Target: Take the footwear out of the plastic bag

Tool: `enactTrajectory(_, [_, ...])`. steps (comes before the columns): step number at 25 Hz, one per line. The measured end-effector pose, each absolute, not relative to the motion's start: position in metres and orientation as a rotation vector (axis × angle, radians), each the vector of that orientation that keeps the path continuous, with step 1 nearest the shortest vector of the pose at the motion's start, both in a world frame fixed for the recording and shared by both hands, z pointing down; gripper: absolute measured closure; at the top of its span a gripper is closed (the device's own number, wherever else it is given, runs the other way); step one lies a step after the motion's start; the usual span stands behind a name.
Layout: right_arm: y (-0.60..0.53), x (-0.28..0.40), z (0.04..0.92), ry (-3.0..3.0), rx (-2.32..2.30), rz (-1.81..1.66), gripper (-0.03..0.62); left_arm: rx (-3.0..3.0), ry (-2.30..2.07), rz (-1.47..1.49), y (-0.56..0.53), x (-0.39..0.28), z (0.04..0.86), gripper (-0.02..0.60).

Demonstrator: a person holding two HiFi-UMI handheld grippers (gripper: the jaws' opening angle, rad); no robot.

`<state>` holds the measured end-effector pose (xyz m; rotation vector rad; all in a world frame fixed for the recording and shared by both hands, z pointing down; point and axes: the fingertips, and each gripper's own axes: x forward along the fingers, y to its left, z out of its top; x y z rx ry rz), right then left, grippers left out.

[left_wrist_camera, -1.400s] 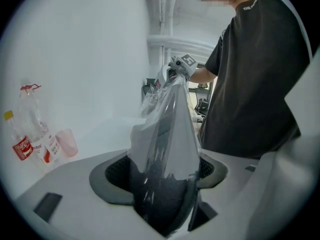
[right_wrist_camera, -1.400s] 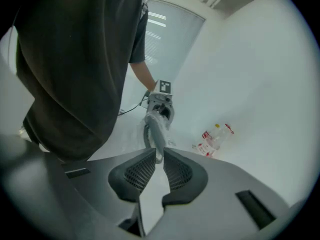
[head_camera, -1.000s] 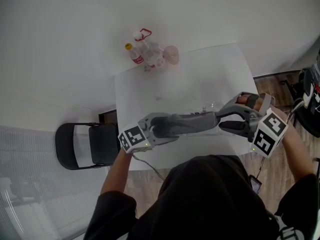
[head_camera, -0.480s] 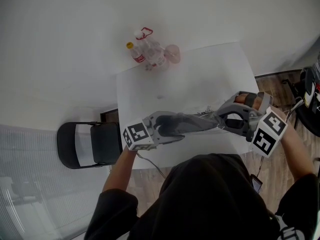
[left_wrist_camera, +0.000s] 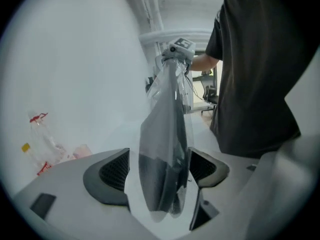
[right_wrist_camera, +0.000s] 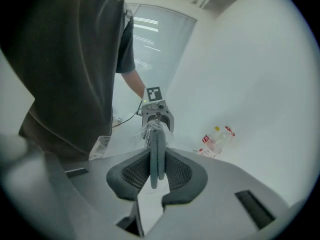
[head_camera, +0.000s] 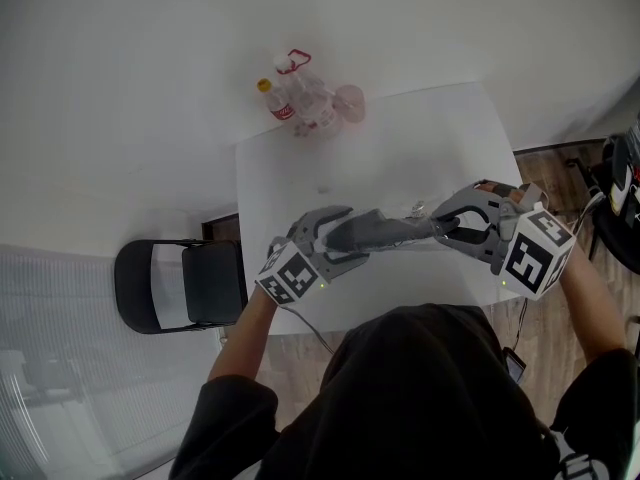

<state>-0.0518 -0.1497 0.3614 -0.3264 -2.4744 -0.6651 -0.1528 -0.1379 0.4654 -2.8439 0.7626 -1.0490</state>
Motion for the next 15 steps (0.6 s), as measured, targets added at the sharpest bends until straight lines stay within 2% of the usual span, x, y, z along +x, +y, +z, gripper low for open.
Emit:
enactTrajectory(10, [-0.151, -0.062, 0.357, -2.643, -0.284, -0.352, 0.520, -2.565, 0.859, -1.237, -0.155, -0.169, 0.475, 0.231])
enactTrajectory(12, [-0.149, -0.064, 0.358, -2.640, -0.272, -0.351, 0.520, -2.526, 0.834, -1.270, -0.153, -0.167, 0.477, 0.380])
enactTrajectory(13, [-0.149, -0.065, 0.359, -2.629, -0.265, -0.368, 0.520, -2.524, 0.829, -1.276, -0.153, -0.166, 0.478, 0.407])
enactTrajectory(15, [-0.149, -0.067, 0.359, -2.600, -0.258, -0.410, 0.519, -2.545, 0.825, -1.274, -0.153, -0.164, 0.478, 0.420])
